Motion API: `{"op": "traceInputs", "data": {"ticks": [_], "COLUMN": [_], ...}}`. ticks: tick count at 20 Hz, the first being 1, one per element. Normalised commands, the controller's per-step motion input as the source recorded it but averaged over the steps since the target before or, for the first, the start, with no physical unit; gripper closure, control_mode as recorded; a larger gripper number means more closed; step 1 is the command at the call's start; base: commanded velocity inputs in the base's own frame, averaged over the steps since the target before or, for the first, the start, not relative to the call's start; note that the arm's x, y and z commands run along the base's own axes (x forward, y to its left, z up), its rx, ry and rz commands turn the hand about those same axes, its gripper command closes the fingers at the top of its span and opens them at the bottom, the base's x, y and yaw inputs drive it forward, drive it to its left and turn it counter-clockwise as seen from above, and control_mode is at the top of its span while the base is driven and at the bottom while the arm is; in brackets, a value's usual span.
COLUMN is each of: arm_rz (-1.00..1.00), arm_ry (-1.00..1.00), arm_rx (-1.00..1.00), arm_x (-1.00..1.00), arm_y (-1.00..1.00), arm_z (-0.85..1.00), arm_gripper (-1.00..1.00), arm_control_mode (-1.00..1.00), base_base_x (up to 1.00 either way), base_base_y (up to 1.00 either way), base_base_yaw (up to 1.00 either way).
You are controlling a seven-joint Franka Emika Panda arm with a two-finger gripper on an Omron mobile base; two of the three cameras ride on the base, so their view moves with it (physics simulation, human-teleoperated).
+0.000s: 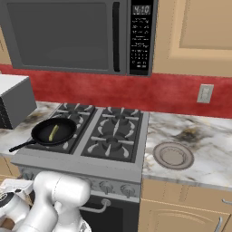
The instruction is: Pick up the butter stick and place it in the pan. Then turn on the burner for the pan.
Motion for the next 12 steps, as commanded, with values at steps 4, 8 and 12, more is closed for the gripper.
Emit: {"op": "traceInputs", "data": {"ticks": [4,8,12], "arm_rz": [0.00,0.01,0.00], "arm_ry": [0.00,-0.01,-0.02], "arm_rx": [0.05,0.04,0.01], "arm_x": [0.11,0.00,0.00], "arm_y": [-0.06,-0.08,0.00], "arm_z": [0.00,0.00,0.00], "arm_gripper": [-1.00,-1.00,-1.00], "arm_control_mode": [-1.00,-1.00,-1.00], "base_base_x": [0.00,0.00,0.00], "base_base_y": [0.00,0.00,0.00], "base_base_yaw": [0.00,0.00,0.00]}}
